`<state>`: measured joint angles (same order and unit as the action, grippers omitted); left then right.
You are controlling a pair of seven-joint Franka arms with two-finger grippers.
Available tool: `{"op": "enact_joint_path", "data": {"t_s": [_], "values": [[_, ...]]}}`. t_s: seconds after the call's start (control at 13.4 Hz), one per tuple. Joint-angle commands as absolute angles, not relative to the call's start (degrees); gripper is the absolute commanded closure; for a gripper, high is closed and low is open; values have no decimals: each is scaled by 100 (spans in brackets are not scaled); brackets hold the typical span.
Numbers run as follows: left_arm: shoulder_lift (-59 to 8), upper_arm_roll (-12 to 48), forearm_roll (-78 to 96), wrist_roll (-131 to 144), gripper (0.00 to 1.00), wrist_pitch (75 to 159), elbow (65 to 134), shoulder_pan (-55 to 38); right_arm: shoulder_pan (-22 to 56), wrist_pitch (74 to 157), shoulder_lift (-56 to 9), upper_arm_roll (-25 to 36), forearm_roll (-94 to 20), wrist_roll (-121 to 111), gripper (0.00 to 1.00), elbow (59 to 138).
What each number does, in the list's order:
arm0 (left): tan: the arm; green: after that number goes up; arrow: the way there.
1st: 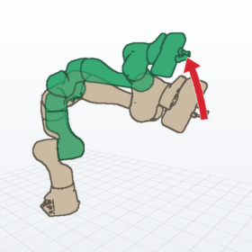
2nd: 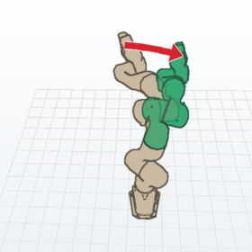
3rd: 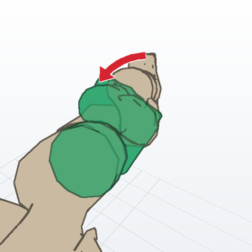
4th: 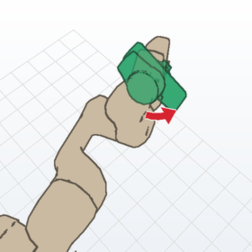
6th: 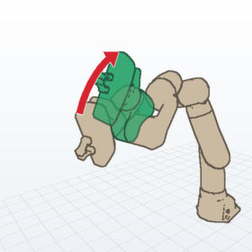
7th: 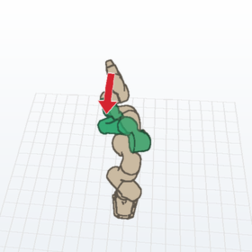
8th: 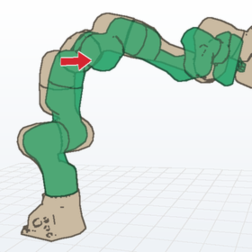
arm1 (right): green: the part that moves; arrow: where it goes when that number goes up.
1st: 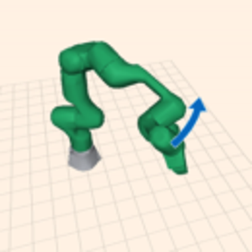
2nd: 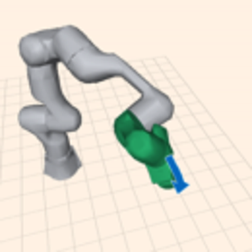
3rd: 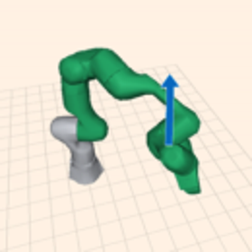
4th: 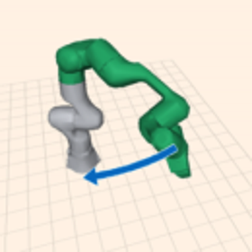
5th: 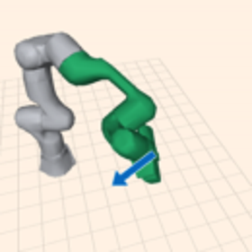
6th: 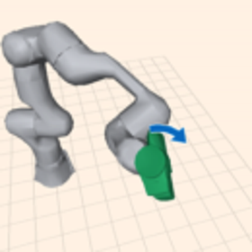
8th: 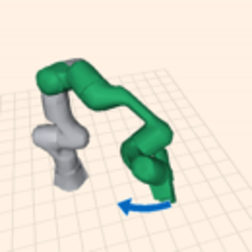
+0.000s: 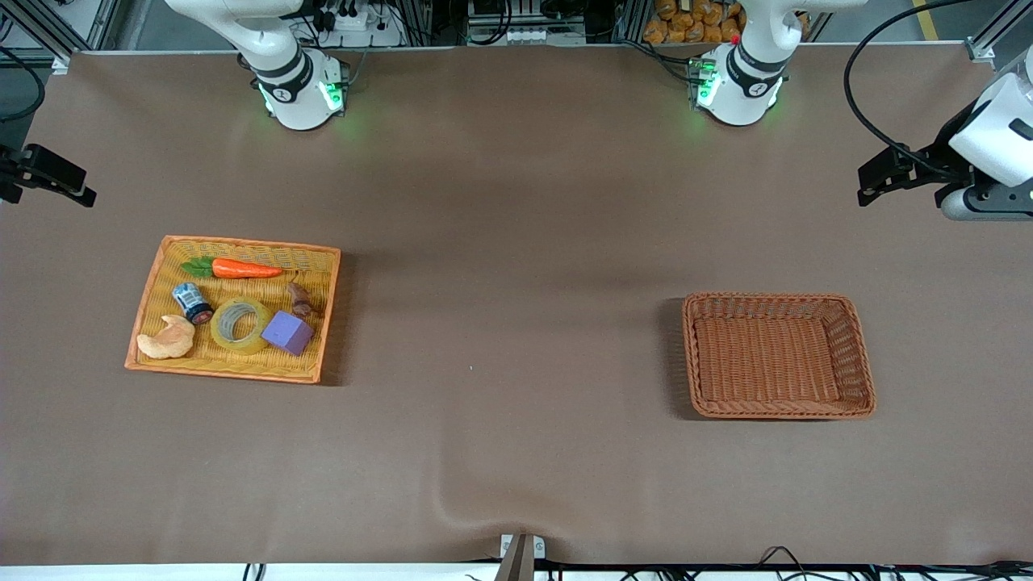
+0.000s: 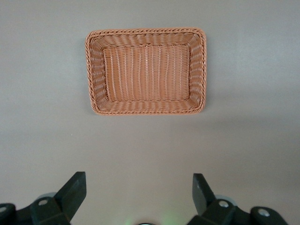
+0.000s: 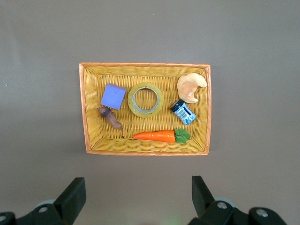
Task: Transfer tape with both arms
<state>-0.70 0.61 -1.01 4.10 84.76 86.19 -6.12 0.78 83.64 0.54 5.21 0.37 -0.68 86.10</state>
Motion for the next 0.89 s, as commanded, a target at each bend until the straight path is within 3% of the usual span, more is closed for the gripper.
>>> {"op": "enact_joint_path", "data": {"t_s": [0.0,0.82], "values": [[-35,53,0,440,0,8543,8657,-598,9,8262,-44,483,88,-18,0,8420],[-44,53,-35,360,0,8604,8675,-598,26,8253,-44,483,97,-18,0,8411]]}}
